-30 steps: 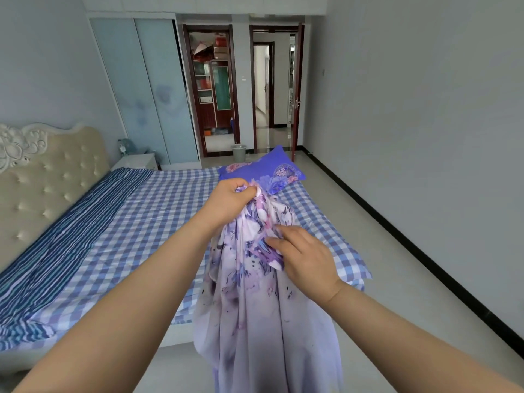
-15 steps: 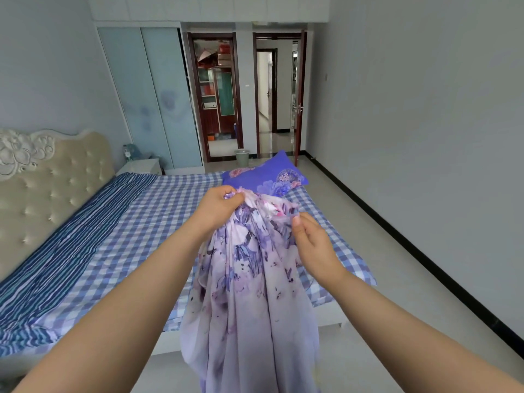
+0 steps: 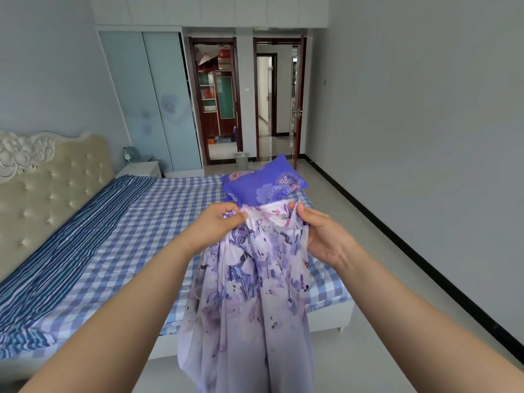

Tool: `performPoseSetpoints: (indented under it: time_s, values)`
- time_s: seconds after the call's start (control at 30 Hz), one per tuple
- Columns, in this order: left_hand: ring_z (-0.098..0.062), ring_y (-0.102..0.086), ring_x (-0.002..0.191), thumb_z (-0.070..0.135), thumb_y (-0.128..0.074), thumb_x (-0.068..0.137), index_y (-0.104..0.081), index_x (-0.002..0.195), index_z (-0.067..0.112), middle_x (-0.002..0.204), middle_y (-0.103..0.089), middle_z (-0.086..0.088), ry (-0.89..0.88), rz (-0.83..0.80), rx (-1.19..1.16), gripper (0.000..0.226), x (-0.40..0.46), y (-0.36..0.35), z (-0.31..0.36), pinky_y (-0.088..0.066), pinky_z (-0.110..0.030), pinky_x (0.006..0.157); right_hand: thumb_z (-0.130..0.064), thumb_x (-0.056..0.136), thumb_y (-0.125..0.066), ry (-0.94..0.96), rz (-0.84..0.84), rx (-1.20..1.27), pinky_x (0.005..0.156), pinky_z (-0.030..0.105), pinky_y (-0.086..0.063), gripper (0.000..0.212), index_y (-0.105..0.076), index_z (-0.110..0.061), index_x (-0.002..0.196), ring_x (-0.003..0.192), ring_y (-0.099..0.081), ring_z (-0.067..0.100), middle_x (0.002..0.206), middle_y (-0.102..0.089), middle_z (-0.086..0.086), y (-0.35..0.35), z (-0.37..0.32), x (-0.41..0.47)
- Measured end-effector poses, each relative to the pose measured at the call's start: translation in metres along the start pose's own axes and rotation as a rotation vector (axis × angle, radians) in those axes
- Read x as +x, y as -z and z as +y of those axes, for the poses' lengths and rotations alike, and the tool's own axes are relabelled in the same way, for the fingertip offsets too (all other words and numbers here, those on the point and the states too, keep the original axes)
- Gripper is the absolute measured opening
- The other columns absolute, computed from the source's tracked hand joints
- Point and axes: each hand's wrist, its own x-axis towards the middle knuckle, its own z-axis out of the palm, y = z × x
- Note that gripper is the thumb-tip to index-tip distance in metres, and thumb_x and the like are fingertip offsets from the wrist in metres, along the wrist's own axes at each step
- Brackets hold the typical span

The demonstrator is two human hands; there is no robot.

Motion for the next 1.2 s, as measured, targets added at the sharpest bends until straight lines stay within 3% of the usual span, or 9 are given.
performPoseSetpoints:
  time_s: [0.27, 0.43, 0.53, 0.6, 0.73, 0.87, 0.93, 1.1, 1.2]
  values:
    - [0.001, -0.044, 0.047, 0.031, -0.059, 0.093, -0.061, 0.076, 0.010, 0.063, -0.054, 0.006, 0.040, 0.058, 0.105, 0.027, 0.000, 0.003, -0.011, -0.033, -0.014, 0.050, -0.015, 0.086, -0.064, 0.131, 0.232, -0.105, 0.079, 0.037, -0.056, 0.026, -0.066, 0.002, 0.106, 0.091, -0.068, 0.028, 0.102, -0.070, 0.019, 0.029, -0.038, 0.024]
    - [-0.026, -0.050, 0.065, 0.036, -0.059, 0.092, -0.055, 0.074, 0.013, 0.075, -0.057, -0.011, 0.294, 0.443, 0.138, 0.029, 0.011, 0.017, -0.044, -0.038, -0.029, 0.060, -0.010, 0.089, -0.062, 0.280, 0.396, -0.178, 0.057, 0.025, -0.055, 0.006, -0.067, -0.006, 0.086, 0.060, -0.069, 0.014, 0.066, -0.072, 0.003, 0.051, -0.069, 0.030]
    - [-0.030, -0.051, 0.069, 0.037, -0.056, 0.092, -0.059, 0.089, 0.009, 0.079, -0.059, -0.013, 0.384, 0.552, 0.259, 0.029, 0.011, 0.031, -0.059, -0.038, -0.033, 0.063, -0.010, 0.087, -0.065, 0.393, 0.517, -0.293, 0.068, 0.026, -0.052, 0.011, -0.068, -0.014, 0.078, 0.057, -0.064, 0.006, 0.058, -0.069, -0.008, 0.063, -0.087, 0.035]
    - [-0.028, -0.050, 0.068, 0.042, -0.058, 0.091, -0.060, 0.098, 0.010, 0.082, -0.062, -0.012, 0.430, 0.544, 0.302, 0.032, 0.007, 0.041, -0.069, -0.039, -0.034, 0.061, -0.012, 0.087, -0.066, 0.448, 0.577, -0.310, 0.077, 0.029, -0.053, 0.012, -0.069, -0.016, 0.076, 0.063, -0.062, 0.008, 0.061, -0.068, -0.009, 0.070, -0.100, 0.037]
    - [-0.028, -0.056, 0.082, 0.055, -0.064, 0.082, -0.057, 0.120, 0.010, 0.108, -0.065, -0.014, 0.476, 0.443, 0.388, 0.059, 0.003, 0.049, -0.084, -0.045, -0.033, 0.068, -0.011, 0.089, -0.064, 0.497, 0.628, -0.331, 0.097, 0.031, -0.049, 0.008, -0.070, -0.016, 0.089, 0.094, -0.064, 0.013, 0.096, -0.069, -0.006, 0.082, -0.117, 0.045]
    - [-0.032, -0.059, 0.103, 0.058, -0.060, 0.083, -0.065, 0.113, 0.011, 0.114, -0.065, -0.013, 0.444, 0.334, 0.362, 0.057, 0.003, 0.042, -0.085, -0.045, -0.036, 0.081, -0.016, 0.092, -0.061, 0.508, 0.706, -0.391, 0.092, 0.023, -0.046, 0.033, -0.060, -0.005, 0.123, 0.097, -0.059, 0.014, 0.107, -0.063, 0.001, 0.086, -0.118, 0.054]
    - [-0.033, -0.059, 0.104, 0.059, -0.058, 0.084, -0.066, 0.114, 0.009, 0.111, -0.066, -0.016, 0.411, 0.341, 0.313, 0.059, 0.001, 0.041, -0.087, -0.044, -0.036, 0.083, -0.019, 0.093, -0.060, 0.482, 0.738, -0.428, 0.088, 0.026, -0.049, 0.036, -0.058, -0.003, 0.125, 0.096, -0.059, 0.016, 0.105, -0.061, 0.002, 0.089, -0.120, 0.054]
    - [-0.038, -0.061, 0.083, 0.050, -0.056, 0.089, -0.067, 0.099, 0.002, 0.082, -0.063, -0.022, 0.351, 0.469, 0.179, 0.051, -0.006, 0.048, -0.093, -0.045, -0.040, 0.072, -0.024, 0.092, -0.061, 0.323, 0.747, -0.539, 0.078, 0.034, -0.054, 0.026, -0.067, 0.001, 0.093, 0.079, -0.061, 0.027, 0.084, -0.063, 0.010, 0.120, -0.135, 0.052]
    - [-0.046, -0.059, 0.096, 0.051, -0.057, 0.089, -0.063, 0.112, -0.005, 0.105, -0.063, -0.031, 0.396, 0.626, 0.132, 0.062, -0.013, 0.065, -0.102, -0.048, -0.048, 0.081, -0.017, 0.093, -0.061, 0.251, 0.736, -0.565, 0.064, 0.027, -0.050, 0.029, -0.054, -0.007, 0.066, 0.067, -0.054, 0.021, 0.070, -0.054, 0.007, 0.141, -0.146, 0.039]
